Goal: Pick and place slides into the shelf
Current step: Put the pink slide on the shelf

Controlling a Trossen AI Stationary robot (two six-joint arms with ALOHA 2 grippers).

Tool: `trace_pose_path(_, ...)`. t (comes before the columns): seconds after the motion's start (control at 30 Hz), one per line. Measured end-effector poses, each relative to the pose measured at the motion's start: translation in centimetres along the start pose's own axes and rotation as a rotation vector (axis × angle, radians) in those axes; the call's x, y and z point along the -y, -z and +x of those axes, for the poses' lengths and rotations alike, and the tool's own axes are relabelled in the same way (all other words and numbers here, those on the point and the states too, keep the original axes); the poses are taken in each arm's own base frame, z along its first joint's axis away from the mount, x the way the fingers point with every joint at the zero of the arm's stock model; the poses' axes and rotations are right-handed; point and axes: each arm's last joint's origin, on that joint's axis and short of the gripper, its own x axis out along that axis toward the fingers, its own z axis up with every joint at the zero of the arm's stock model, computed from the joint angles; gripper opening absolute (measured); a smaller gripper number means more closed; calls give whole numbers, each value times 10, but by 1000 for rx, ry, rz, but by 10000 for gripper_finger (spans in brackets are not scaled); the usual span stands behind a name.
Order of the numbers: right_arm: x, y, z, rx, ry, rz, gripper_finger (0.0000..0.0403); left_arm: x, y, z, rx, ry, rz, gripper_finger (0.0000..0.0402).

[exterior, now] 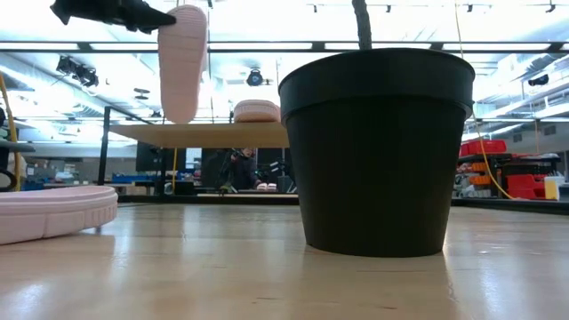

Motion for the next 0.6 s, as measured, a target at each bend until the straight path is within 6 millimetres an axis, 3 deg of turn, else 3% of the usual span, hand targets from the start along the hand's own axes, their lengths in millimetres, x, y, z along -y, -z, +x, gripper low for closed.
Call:
trace_pose_path(0.4, -13, 5, 0, 19, 32, 32, 166, 4, 21, 2, 30, 0, -73, 52)
trace_pose_path(0.6, -20, 9, 8, 4, 36, 24, 155, 4, 22, -1, 25, -13, -49, 52)
